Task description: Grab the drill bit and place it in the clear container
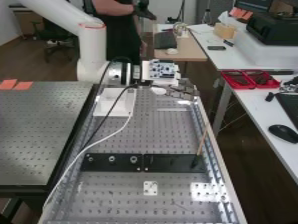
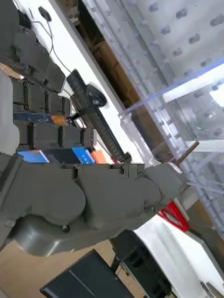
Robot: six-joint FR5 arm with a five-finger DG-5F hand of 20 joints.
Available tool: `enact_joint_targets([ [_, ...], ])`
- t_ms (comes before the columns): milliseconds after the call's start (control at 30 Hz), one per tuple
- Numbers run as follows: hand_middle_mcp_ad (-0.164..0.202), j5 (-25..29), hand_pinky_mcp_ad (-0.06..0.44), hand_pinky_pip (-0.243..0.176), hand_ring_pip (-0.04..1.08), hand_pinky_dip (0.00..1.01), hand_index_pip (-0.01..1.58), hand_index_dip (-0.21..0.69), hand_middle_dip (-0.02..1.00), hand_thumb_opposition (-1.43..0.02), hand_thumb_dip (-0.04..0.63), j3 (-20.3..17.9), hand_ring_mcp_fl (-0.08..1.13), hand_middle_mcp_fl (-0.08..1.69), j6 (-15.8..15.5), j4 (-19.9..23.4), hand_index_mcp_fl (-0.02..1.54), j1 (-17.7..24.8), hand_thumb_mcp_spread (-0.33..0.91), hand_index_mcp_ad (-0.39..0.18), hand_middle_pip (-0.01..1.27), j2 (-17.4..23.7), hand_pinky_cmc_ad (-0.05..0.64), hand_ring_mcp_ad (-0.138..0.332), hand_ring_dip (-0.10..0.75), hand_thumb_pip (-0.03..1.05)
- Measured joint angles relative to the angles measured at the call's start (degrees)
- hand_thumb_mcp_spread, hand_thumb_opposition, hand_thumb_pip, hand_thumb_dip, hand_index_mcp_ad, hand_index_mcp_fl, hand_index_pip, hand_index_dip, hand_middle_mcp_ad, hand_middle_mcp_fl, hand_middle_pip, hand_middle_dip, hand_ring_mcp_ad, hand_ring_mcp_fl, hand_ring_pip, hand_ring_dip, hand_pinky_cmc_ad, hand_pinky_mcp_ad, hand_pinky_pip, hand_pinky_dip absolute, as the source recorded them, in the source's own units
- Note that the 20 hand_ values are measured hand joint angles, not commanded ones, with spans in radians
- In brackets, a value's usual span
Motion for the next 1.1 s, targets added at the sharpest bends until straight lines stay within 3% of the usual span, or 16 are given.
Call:
enact_joint_targets([
  [300, 0.07, 0.88, 0.117, -0.075, 0.12, 0.15, 0.51, 0.424, 0.22, -1.05, 0.284, 0.36, 0.1, 0.36, 1.0, -0.74, 1.17, 0.37, 0.62, -0.168, 0.12, -1.45, 0.33, 0.117, 0.045, 0.42],
  [500, 0.07, 0.97, 0.117, -0.075, 0.12, 0.15, 0.52, 0.428, 0.23, -1.05, 0.286, 0.54, 0.09, 0.36, 0.08, -1.18, 1.13, 0.32, 0.62, -0.168, 0.12, -1.44, 0.33, 0.119, 0.051, 0.42],
  [533, 0.07, 0.36, 0.117, -0.075, 0.12, 0.15, 0.52, 0.431, 0.23, -1.04, 0.286, 0.76, 0.1, 0.33, -0.1, -1.6, 1.1, 0.24, 0.61, -0.171, 0.12, -1.45, 0.33, 0.122, 0.051, 0.43],
  [633, 0.07, 0.06, 0.117, -0.075, 0.11, 0.15, 0.33, 0.429, 0.23, -0.96, 0.286, 1.2, 0.08, 0.26, -0.28, -2.42, 0.8, 0.13, 0.55, -0.171, 0.12, -1.5, 0.33, 0.124, 0.051, 0.43],
  [800, 0.068, -0.63, 0.117, -0.077, 0.11, 0.15, 0.16, 0.445, 0.23, -0.88, 0.286, 1.4, 0.03, 0.21, -0.4, -2.55, 0.62, -0.06, 0.49, -0.14, 0.12, -1.55, 0.332, 0.127, 0.051, 0.49],
  [1100, 0.072, -0.54, 0.119, -0.077, 0.11, 0.15, 0.08, 0.48, 0.23, -0.82, 0.283, 1.15, 0.0, 0.16, -0.77, -2.28, 0.55, -0.54, 0.47, -0.134, 0.12, -0.93, 0.297, 0.126, 0.051, 0.52],
])
